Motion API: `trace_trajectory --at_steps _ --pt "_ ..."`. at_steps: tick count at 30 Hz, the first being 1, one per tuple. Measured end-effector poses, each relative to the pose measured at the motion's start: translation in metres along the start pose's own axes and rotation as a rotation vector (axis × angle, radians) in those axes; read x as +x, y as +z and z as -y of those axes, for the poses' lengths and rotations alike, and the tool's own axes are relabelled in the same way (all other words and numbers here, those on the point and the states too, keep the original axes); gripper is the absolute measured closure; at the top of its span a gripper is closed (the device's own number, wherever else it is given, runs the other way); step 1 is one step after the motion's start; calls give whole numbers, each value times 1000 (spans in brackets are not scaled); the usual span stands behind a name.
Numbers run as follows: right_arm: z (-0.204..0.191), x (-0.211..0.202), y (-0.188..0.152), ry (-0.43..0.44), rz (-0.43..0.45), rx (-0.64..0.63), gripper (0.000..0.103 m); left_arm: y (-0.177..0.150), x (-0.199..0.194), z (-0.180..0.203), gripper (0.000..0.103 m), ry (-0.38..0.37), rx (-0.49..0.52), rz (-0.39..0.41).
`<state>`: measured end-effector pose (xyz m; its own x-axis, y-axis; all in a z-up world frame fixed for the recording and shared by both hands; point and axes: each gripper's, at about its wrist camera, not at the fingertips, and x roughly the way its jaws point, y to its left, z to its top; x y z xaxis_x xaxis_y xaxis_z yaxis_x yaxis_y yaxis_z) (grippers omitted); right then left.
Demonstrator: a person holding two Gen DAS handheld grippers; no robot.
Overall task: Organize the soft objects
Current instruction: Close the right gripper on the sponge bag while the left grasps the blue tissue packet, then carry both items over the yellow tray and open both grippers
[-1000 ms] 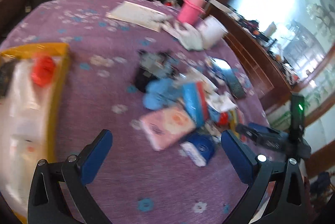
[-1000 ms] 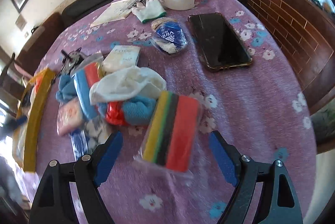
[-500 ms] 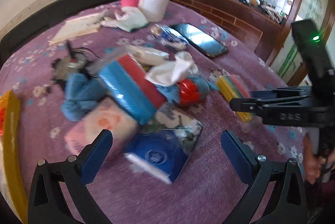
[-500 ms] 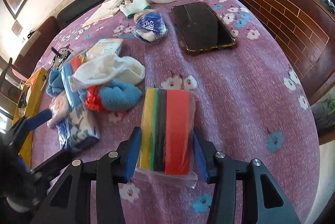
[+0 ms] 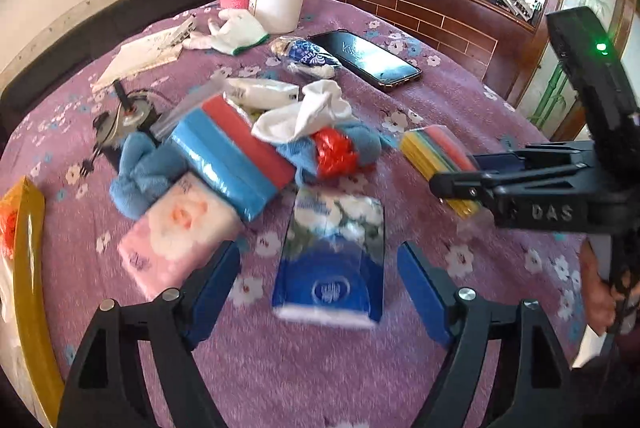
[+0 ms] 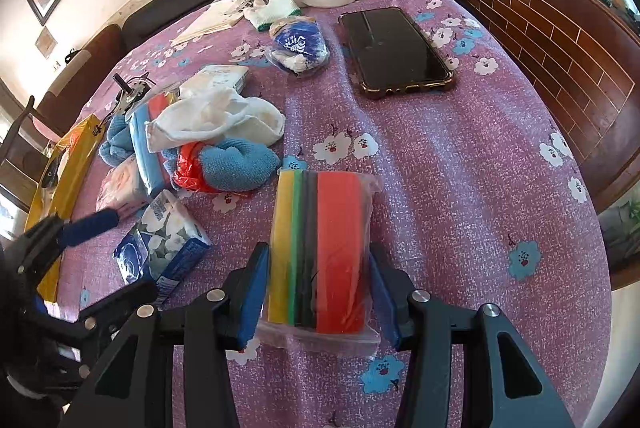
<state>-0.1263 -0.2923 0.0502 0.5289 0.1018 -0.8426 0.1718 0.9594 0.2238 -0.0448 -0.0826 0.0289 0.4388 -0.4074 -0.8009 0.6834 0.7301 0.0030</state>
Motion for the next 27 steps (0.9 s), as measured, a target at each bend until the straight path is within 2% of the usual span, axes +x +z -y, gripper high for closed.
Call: trace_trajectory --at_steps 2,5,6,7,8,10,12,15,21,24,27 --pt "0 0 0 -1 0 0 51 3 9 7 23 33 27 -12" --pt "-1 0 -1 -9 6 1 51 -2 24 20 23 44 51 -46" --pt "-1 0 -1 -14 9 -1 51 -4 21 21 25 38 38 -24" --pt "-3 0 -2 -23 13 -7 51 -4 22 21 35 22 28 -34" --pt "-4 1 -3 -31 14 -17 51 -4 18 19 53 8 8 -36" --pt "-6 -2 -4 -19 10 -25 55 -7 7 16 52 2 -12 -30" --pt "-7 -9 -7 41 13 -20 57 -12 -8 14 52 -15 -30 -8" --pt "-16 -25 -11 63 57 -40 57 -20 -38 5 52 -51 -78 37" --pt "-54 -58 -18 129 113 -104 58 -47 -107 -28 52 -100 -218 140" --pt "-84 -72 -23 165 126 -153 58 -66 -139 -54 52 -83 -292 181" --pt "-118 -86 -28 210 138 -209 58 -88 -169 -84 52 -16 -352 215"
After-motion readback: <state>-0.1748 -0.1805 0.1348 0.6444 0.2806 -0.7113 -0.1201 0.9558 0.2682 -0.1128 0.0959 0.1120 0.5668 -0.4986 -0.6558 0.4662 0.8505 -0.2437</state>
